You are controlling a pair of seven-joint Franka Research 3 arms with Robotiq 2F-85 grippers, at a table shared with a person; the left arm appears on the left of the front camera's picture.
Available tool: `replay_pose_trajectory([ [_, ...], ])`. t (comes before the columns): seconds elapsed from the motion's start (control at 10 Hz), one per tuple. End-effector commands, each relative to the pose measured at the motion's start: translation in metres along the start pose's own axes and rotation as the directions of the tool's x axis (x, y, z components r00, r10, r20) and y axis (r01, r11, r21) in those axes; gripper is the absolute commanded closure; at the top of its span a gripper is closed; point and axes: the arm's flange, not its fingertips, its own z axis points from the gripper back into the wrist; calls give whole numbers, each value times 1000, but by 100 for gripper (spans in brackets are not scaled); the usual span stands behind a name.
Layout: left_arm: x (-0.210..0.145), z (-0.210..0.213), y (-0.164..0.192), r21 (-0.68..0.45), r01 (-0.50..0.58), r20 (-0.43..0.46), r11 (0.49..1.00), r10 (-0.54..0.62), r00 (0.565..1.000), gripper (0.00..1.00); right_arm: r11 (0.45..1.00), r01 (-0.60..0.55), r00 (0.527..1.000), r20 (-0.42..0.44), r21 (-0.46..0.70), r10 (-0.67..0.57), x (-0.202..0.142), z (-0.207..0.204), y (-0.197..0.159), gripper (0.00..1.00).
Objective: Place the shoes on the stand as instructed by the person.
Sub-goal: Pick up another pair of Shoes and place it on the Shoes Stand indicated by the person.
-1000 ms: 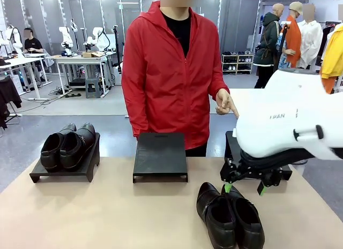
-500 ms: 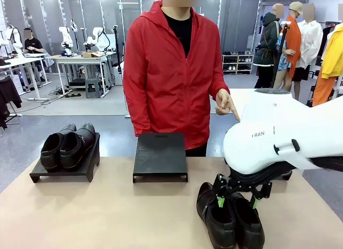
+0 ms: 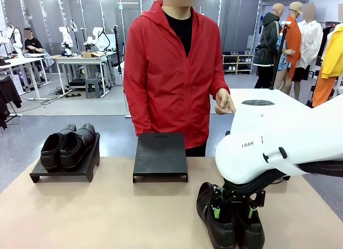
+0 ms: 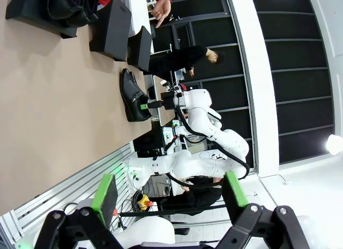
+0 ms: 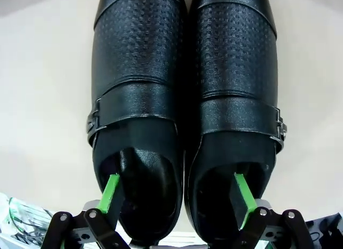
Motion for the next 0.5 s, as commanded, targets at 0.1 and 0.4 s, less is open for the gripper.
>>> replay_pose_trajectory([
  [0.1, -1, 0, -1, -12, 26, 10, 1000, -26, 1000, 0, 999, 32, 999, 10, -17, -32, 8, -12, 8, 0],
  [0.4, -1, 0, -1, -12, 26, 10, 1000, -26, 1000, 0, 1000, 16, 1000, 8, 1, -16, 7, -10, 8, 99],
])
